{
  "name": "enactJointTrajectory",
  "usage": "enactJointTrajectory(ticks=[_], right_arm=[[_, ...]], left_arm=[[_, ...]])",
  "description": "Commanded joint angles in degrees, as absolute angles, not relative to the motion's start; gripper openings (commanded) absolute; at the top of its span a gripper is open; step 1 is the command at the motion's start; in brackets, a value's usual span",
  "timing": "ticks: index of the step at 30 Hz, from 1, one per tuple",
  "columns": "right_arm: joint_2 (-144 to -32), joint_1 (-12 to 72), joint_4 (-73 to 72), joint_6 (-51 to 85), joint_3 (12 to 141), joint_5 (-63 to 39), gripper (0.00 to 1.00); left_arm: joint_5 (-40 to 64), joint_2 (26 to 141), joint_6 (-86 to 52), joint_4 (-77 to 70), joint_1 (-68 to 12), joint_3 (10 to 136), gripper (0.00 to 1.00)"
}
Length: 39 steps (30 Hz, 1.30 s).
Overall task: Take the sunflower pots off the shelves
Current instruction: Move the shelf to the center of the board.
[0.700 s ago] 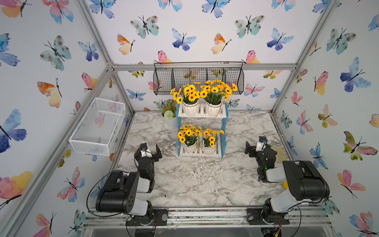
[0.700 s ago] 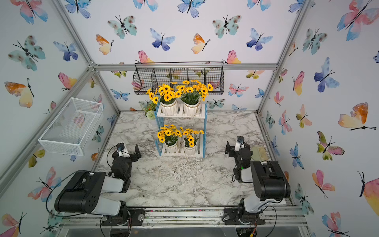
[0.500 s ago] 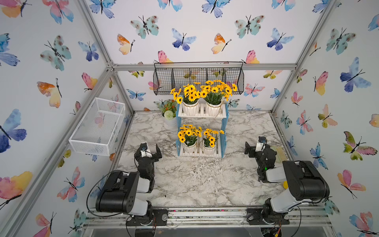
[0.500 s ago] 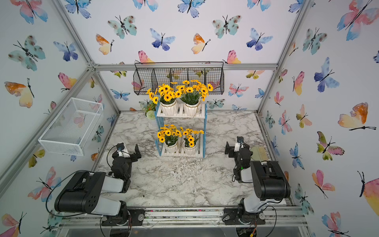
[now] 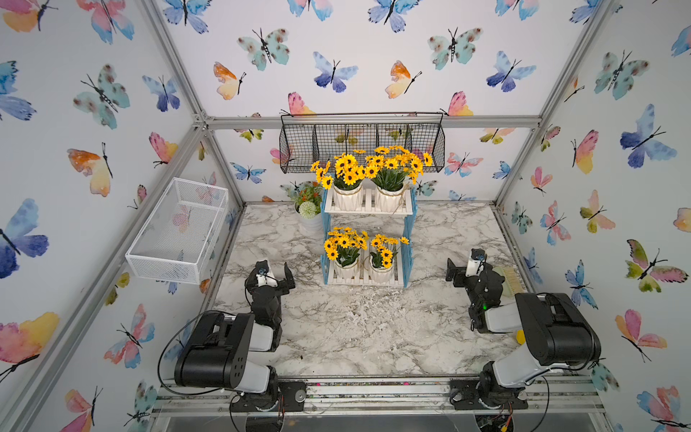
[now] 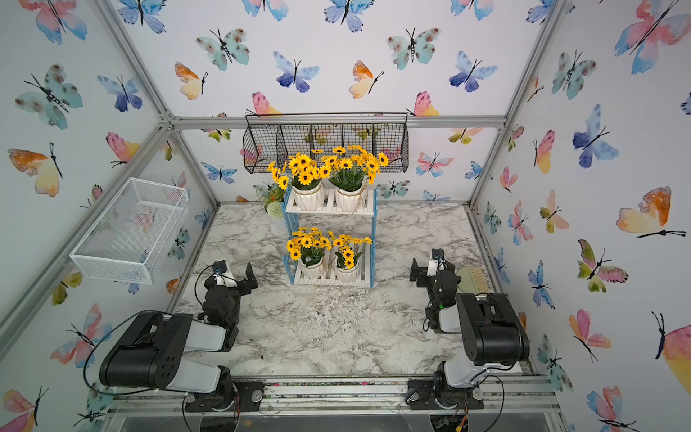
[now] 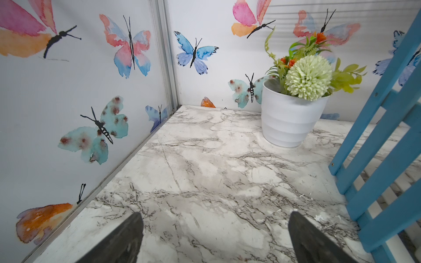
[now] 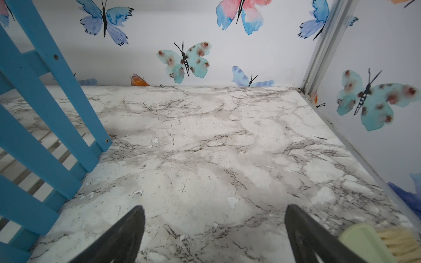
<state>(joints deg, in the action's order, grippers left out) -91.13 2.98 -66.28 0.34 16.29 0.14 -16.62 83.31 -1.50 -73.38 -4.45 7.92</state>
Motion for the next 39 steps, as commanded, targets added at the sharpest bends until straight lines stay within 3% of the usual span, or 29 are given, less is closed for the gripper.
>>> enactJointTrajectory(ticks=[1, 4, 6, 9, 12, 15, 18, 22, 27, 39], right_arm=[[-90.73, 2.99, -66.60, -0.24, 15.94, -0.26, 0.98], [-89.16, 3.08, -67.22, 1.95, 15.72, 5.81, 0.98], [-84.12, 3.08, -51.32, 4.69, 22.01, 13.30, 0.98], [-79.02, 3.16, -18.59, 13.35, 39.93, 21.82, 0.98], [-78.45, 3.16, 3.47, 26.40, 57.23, 19.52, 0.98], [-77.23, 3.04, 1.28, 30.18, 58.61, 11.98, 0.98], [-77.42, 3.05, -0.11, 25.12, 58.57, 0.48, 0.98], [-77.48, 5.79, 5.78, 24.22, 61.17, -2.81, 0.91], [-73.89, 8.23, 12.89, 20.98, 61.82, -5.70, 0.83], [-73.91, 17.88, 25.78, 16.86, 67.32, -10.36, 0.69]], left_arm=[[-16.26, 83.59, -1.73, -74.00, -4.15, 8.26, 0.98], [-16.30, 83.61, -1.76, -73.96, -4.15, 8.26, 0.98], [-16.67, 83.17, -1.61, -74.36, -4.22, 8.08, 0.98], [-20.87, 77.15, -2.71, -62.87, -4.41, 11.61, 0.98], [-28.30, 69.98, -6.75, -46.85, -4.34, 17.79, 0.98], [-28.76, 65.58, -13.31, -33.76, -3.97, 24.67, 0.98], [-24.32, 64.01, -17.70, -20.98, -3.61, 33.10, 0.98], [-21.03, 63.18, -20.74, -5.01, -3.49, 43.56, 0.98], [-11.90, 62.85, -19.58, -2.28, -3.49, 46.61, 0.98], [-9.13, 66.44, -19.53, 1.58, -3.48, 53.44, 0.98]])
